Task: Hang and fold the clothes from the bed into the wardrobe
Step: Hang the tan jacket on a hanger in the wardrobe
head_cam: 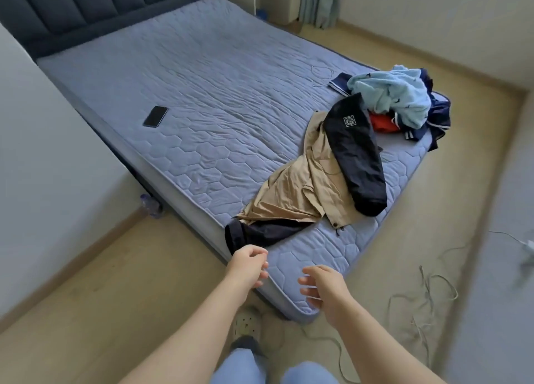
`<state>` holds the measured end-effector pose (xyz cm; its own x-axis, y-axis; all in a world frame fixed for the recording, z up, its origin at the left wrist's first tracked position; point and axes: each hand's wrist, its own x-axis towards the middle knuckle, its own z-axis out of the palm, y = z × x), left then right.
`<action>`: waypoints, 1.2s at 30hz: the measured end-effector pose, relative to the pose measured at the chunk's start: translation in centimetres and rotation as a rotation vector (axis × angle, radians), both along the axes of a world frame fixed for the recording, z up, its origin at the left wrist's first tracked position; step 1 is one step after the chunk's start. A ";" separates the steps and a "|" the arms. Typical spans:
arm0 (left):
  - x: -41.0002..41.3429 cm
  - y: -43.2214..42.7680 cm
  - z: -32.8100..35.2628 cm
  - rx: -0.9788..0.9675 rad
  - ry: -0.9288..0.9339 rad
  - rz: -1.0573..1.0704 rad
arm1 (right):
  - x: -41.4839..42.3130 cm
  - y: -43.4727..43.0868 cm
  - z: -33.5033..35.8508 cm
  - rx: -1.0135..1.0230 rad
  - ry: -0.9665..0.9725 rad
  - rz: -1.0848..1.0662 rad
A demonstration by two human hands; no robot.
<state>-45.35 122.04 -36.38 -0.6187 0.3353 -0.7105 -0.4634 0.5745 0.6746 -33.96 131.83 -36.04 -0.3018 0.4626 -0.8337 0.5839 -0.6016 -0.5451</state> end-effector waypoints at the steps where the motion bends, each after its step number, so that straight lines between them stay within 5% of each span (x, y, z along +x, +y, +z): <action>1: -1.0 1.3 -0.1 -0.004 0.005 -0.022 | -0.6 1.1 -0.2 0.005 -0.006 -0.013; 14: -4.6 19.6 -3.7 -0.081 -0.036 -0.160 | -3.0 17.3 -3.8 -0.056 -0.040 -0.071; 24: -3.7 36.9 -14.4 -0.253 -0.167 -0.041 | -5.3 36.6 -15.5 -0.013 -0.211 0.241; 27: -5.3 39.4 -18.2 -0.331 -0.099 -0.087 | -6.6 39.9 -19.2 0.082 -0.258 0.380; 33: -8.3 45.0 -25.4 -0.578 0.282 -0.532 | -9.6 48.9 -24.7 0.558 -0.535 0.591; 36: -10.0 46.6 -29.4 -0.662 0.354 -0.504 | -10.8 52.0 -28.0 0.597 -0.571 0.570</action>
